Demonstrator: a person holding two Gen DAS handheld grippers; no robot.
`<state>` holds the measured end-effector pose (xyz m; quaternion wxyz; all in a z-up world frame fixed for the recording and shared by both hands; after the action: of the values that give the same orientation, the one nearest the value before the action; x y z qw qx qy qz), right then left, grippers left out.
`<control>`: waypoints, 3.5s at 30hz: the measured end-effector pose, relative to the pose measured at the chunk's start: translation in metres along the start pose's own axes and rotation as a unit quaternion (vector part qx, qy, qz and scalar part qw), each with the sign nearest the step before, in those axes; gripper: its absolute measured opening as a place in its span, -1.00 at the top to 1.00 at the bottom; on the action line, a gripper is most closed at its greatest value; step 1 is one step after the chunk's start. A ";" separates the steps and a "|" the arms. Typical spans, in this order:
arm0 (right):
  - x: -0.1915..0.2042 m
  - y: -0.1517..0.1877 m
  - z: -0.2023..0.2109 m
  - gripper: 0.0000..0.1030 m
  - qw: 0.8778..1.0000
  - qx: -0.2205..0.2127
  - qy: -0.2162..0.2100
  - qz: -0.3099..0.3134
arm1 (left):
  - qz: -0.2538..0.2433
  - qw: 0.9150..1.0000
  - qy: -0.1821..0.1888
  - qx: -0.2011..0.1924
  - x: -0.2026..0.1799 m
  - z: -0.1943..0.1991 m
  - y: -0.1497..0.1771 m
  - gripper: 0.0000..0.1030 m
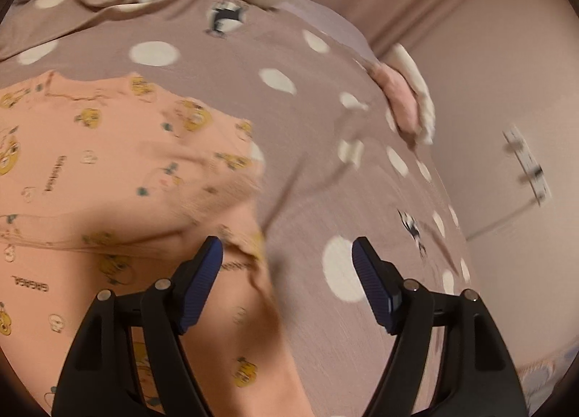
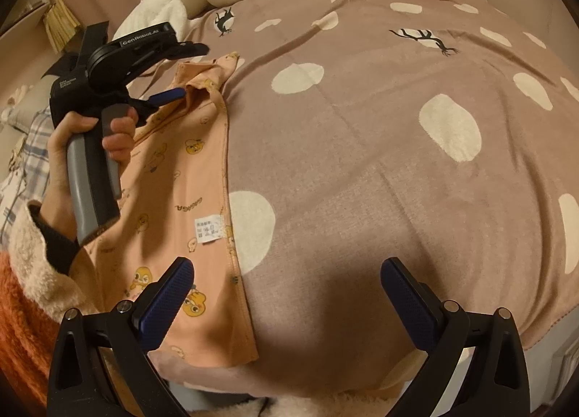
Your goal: Fold small clothes
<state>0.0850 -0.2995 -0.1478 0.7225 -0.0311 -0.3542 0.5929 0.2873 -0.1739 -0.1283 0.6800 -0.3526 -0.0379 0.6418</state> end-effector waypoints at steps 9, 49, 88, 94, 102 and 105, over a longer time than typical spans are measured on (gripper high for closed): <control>0.011 -0.001 -0.002 -0.99 1.000 -0.004 -0.007 0.015 | -0.098 0.995 -0.008 0.001 -0.033 0.027 0.027 -0.52; 0.080 0.044 -0.027 -0.99 0.993 0.066 -0.070 0.073 | 0.119 0.980 -0.142 -0.069 0.234 0.207 0.200 -0.99; 0.014 0.049 -0.012 -0.63 0.973 0.073 -0.199 -0.096 | 0.087 0.989 -0.104 0.063 0.210 0.192 0.224 0.33; -0.007 0.050 -0.007 0.29 0.977 0.064 -0.165 -0.116 | 0.117 0.982 -0.129 0.072 0.225 0.197 0.222 0.78; -0.011 0.049 -0.008 0.79 0.977 0.051 -0.167 -0.119 | 0.124 0.982 -0.127 0.061 0.224 0.207 0.219 0.86; -0.007 0.046 -0.005 0.79 0.977 0.042 -0.175 -0.116 | 0.126 0.984 -0.112 0.052 0.221 0.214 0.216 0.86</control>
<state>0.0492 -0.2904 -0.1766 0.7139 0.1444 -0.4508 0.5160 0.0350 0.1018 -0.1709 0.6021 -0.2451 -0.0354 0.7590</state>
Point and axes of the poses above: each gripper's, at about its wrist camera, not at the fingertips, and z roughly against the way its jaws point, x to its left, y to its underside, the point moved 4 cm from there along -z, roughly the way its jaws point, and after that the axes turned 12 degrees about -y, right-handed, at the moved point
